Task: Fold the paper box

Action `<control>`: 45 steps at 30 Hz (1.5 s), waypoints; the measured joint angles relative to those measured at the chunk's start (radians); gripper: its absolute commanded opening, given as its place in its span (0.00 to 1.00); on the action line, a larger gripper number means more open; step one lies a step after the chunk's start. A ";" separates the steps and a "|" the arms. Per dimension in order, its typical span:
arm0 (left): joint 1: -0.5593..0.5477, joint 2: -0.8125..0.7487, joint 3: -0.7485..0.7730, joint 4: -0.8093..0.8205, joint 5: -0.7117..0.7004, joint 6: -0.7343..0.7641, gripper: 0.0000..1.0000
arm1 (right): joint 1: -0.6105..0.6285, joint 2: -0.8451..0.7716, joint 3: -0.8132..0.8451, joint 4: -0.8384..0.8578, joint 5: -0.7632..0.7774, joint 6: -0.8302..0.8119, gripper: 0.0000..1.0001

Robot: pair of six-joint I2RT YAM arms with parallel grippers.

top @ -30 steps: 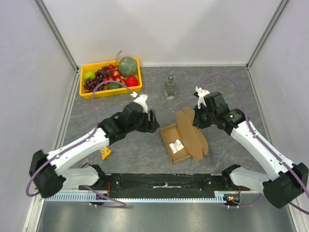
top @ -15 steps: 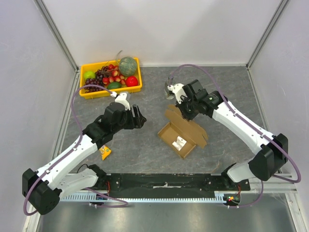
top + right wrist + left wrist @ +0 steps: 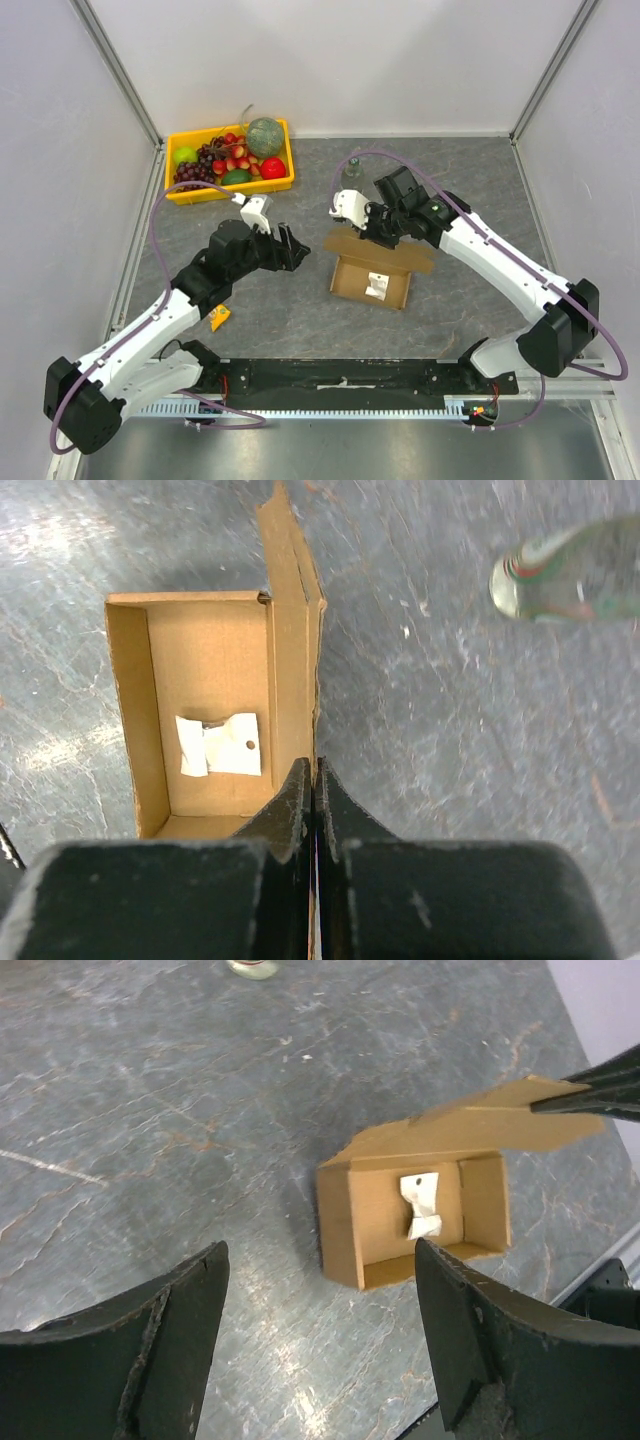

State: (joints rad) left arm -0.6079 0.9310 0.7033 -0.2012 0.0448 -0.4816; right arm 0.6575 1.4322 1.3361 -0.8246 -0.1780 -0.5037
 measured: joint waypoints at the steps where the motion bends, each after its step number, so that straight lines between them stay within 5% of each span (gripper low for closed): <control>1: 0.000 -0.003 -0.017 0.030 0.022 0.014 0.81 | 0.000 -0.002 0.000 0.002 -0.026 -0.037 0.00; 14: 0.000 0.027 -0.105 0.263 0.151 0.192 0.81 | 0.002 0.107 0.096 -0.076 -0.261 -0.318 0.00; 26: -0.008 0.218 -0.098 0.307 0.202 0.264 0.75 | 0.002 0.125 0.096 -0.098 -0.288 -0.346 0.00; 35: -0.063 0.254 -0.051 0.304 0.181 0.296 0.56 | 0.002 0.154 0.096 -0.097 -0.288 -0.325 0.00; 45: -0.113 0.293 -0.008 0.258 0.084 0.340 0.56 | 0.002 0.162 0.096 -0.095 -0.288 -0.293 0.00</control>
State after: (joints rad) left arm -0.7204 1.2236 0.6952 0.0566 0.1287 -0.1413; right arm 0.6594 1.5940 1.4322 -0.9195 -0.4656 -0.7971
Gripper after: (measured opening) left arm 0.561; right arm 0.011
